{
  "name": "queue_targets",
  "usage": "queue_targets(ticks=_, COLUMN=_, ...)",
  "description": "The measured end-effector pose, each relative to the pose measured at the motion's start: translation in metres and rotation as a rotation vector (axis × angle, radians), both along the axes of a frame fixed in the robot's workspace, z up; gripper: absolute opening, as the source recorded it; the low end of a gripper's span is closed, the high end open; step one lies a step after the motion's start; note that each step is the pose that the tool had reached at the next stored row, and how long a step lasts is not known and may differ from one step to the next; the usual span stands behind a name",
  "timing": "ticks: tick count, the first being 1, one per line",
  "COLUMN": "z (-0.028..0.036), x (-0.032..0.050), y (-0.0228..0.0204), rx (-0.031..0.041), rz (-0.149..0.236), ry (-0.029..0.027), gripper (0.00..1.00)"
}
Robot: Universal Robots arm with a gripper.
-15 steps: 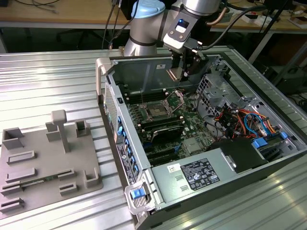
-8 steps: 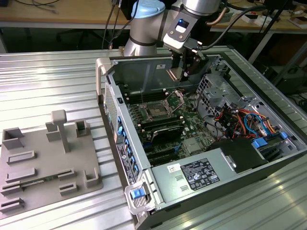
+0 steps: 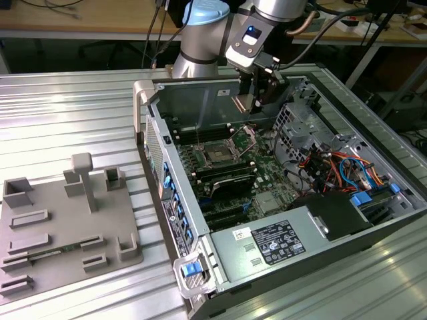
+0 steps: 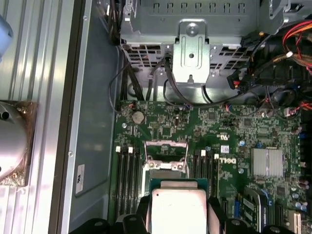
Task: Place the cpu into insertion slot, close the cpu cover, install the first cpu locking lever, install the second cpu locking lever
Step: 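Place the cpu into insertion slot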
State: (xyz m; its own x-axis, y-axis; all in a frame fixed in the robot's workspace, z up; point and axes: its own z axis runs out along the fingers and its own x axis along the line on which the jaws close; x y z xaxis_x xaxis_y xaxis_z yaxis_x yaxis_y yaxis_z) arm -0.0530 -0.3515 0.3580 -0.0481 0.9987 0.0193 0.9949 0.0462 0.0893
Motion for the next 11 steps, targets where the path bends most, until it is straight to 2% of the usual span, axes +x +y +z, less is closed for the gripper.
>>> queue_targets(ticks=11, z=-0.0001, x=0.0, y=0.0, rx=0.0, rz=-0.024, ry=0.0, gripper=0.55)
